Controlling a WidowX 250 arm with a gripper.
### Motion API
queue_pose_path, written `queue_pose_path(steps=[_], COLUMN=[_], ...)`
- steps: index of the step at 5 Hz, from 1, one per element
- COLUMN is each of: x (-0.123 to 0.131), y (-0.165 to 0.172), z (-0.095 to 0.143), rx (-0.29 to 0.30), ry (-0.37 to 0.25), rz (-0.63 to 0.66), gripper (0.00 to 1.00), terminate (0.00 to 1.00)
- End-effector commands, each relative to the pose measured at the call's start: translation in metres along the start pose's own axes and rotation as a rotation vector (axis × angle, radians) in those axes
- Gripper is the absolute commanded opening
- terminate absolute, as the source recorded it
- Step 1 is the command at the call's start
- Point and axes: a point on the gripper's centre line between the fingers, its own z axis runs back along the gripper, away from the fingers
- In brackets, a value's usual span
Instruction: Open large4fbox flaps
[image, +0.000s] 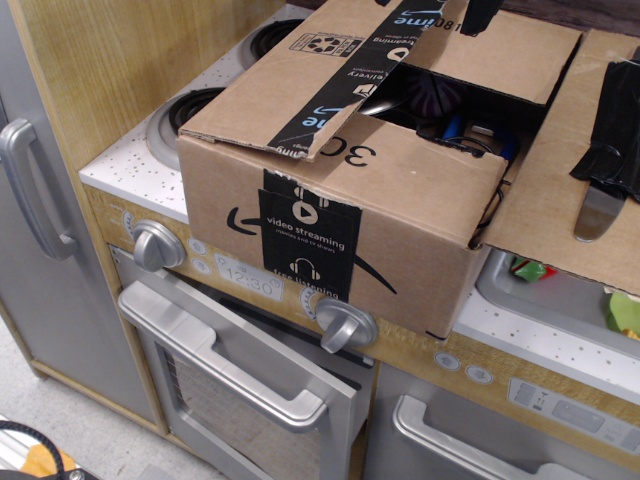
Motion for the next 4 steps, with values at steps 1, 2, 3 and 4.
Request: queue_pose_path(steps=[1, 2, 3, 4], x=[0.000, -0.003, -0.004, -0.011], y=[0.000, -0.004, -0.002, 0.005], z=[0.000, -0.011, -0.024, -0.042], rx=[0.000, 0.051, 0.090, 0.190], ry=[0.000, 0.016, 0.030, 0.009], rz=[0.000, 0.023, -0.022, -0.068], gripper=[1.00, 1.00, 1.00, 1.00], terminate=[0.00, 0.00, 0.00, 0.00])
